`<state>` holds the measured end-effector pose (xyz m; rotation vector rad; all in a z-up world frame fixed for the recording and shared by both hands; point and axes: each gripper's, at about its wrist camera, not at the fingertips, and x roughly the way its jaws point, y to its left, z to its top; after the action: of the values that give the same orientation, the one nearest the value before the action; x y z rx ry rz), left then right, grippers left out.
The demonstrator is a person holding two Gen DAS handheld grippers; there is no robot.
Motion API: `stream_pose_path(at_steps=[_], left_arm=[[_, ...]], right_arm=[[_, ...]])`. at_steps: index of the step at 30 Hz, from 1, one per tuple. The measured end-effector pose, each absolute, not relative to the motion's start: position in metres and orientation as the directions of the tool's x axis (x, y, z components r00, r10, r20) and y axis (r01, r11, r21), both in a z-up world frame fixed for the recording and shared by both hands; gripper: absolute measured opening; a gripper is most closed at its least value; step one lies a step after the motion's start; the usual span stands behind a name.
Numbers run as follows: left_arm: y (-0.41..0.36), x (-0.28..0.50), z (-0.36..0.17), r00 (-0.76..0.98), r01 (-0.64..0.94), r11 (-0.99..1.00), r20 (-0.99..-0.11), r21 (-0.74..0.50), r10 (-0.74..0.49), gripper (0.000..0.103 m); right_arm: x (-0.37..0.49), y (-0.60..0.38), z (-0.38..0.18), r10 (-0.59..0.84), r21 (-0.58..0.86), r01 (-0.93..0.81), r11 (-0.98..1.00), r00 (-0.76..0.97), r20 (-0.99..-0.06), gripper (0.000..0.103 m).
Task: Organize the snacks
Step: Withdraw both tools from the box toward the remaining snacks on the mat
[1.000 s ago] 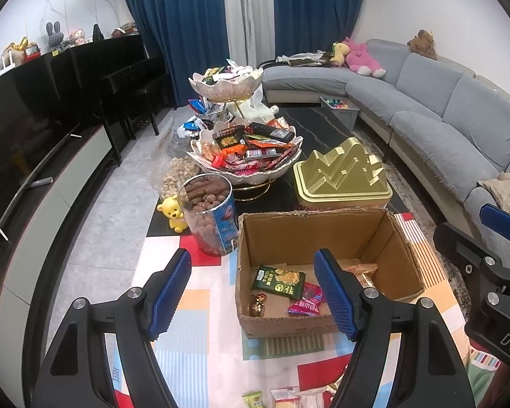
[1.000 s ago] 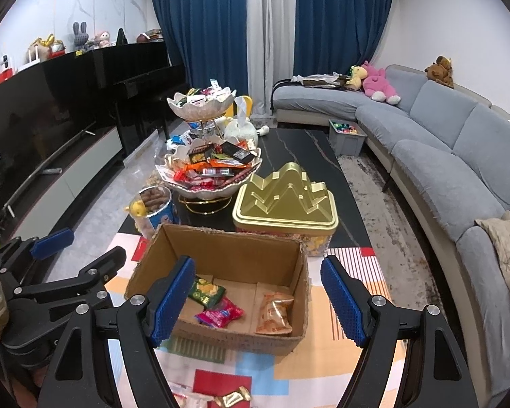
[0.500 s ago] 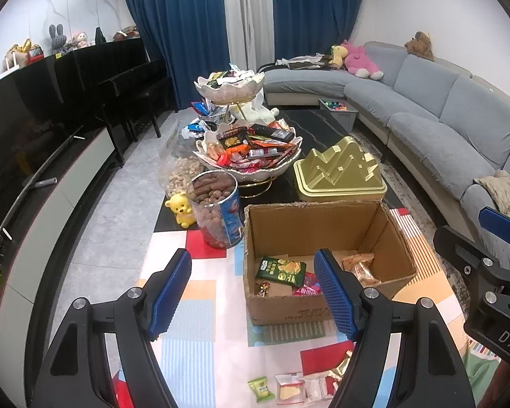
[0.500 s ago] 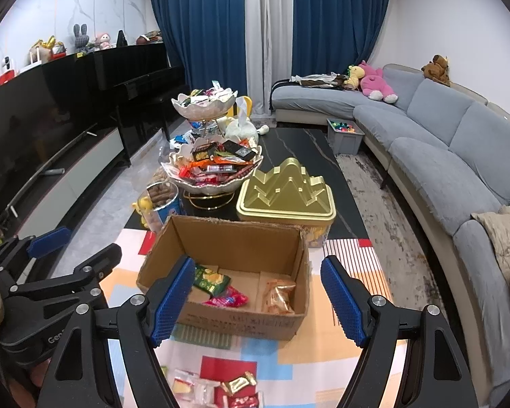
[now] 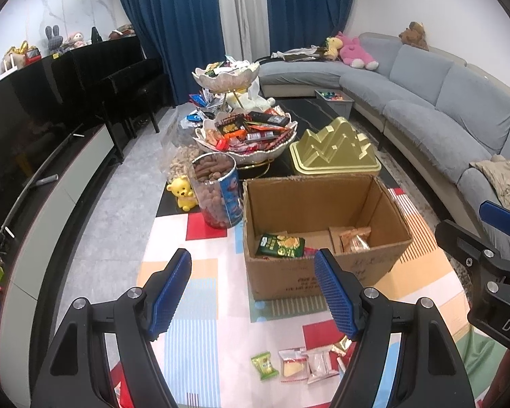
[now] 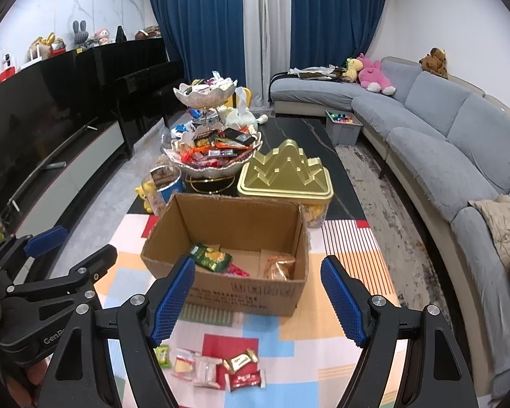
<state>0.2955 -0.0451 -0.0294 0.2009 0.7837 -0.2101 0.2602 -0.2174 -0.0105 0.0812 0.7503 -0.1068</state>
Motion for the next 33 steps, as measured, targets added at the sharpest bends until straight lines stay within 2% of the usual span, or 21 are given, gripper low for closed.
stream_pose_path(at_steps=[21,33], left_arm=[[-0.038,0.260,-0.063,0.643,0.298,0.946,-0.759,0.124,-0.104,0.074],[-0.035,0.242,-0.094,0.605,0.340,0.928,-0.791,0.150,-0.093,0.074]], right_arm=[[0.230,-0.214,-0.040,-0.072,0.034,0.144,0.989,0.671,-0.738,0.077],[0.205,-0.208,-0.075,-0.063,0.064,0.188,0.980,0.602,-0.796,0.077]])
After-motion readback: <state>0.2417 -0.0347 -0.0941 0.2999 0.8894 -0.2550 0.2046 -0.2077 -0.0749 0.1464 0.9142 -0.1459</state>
